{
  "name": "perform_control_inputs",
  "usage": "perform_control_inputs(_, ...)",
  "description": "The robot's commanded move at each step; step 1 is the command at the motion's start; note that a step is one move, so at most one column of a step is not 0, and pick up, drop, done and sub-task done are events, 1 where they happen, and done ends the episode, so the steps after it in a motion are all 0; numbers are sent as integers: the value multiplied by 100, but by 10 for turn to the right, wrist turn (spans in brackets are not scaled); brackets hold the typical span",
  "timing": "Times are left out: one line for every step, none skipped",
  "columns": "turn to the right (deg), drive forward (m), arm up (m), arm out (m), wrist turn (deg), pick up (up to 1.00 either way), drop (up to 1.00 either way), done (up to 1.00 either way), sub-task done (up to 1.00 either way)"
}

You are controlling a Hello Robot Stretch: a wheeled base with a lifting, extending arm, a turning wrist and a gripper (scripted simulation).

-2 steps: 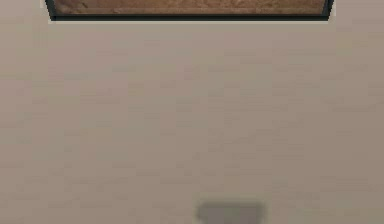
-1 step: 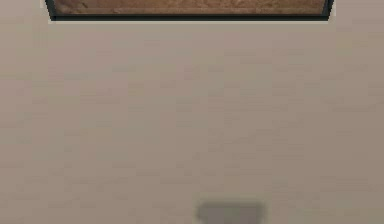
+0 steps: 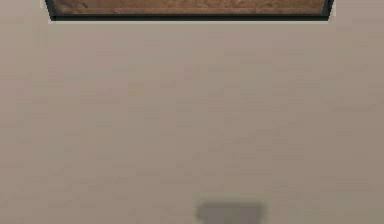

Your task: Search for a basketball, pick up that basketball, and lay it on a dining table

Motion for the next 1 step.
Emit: perform_control_inputs(0, 0, 10, 0, 0, 0, 0, 0, 0)
